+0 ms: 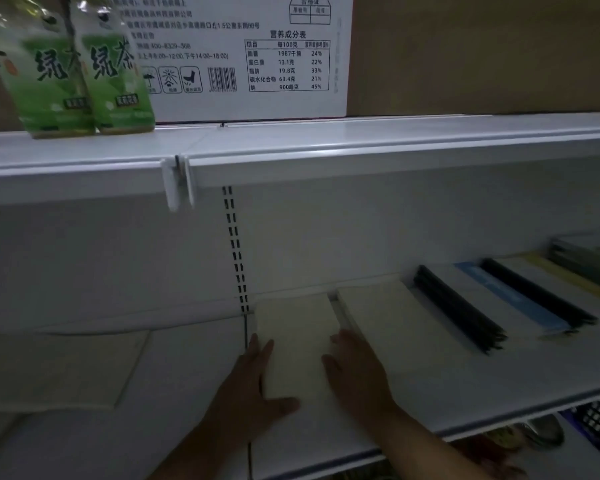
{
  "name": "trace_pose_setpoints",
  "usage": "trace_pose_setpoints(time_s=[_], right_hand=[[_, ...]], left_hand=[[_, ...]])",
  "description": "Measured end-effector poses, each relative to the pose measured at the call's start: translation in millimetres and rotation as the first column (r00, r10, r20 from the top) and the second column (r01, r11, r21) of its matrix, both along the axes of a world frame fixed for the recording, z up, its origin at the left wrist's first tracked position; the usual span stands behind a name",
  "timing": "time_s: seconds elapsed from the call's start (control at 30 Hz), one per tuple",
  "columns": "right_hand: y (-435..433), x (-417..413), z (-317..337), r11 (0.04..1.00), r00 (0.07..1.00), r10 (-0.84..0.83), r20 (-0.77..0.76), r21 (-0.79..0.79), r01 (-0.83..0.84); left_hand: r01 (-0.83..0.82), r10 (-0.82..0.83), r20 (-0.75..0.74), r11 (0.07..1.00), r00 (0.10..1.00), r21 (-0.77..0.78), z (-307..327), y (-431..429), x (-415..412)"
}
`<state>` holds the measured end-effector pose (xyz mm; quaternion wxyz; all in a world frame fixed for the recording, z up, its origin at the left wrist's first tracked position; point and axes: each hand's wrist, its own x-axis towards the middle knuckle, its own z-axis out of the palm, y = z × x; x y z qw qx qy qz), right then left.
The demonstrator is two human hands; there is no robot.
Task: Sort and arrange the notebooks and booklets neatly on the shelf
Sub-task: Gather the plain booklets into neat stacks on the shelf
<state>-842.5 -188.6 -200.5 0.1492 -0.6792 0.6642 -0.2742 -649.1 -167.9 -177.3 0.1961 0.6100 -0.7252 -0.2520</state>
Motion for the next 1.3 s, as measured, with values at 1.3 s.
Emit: trace_pose_setpoints(time_s=[1.3], right_hand=[[22.4,321.9,33.4,0.861,0.694,0.480,-0.537,0.136,-0.491]], left_hand=[[-0.088,0.144,0.786,0.990,0.601,-0.114,94.2,85.2,353.1]])
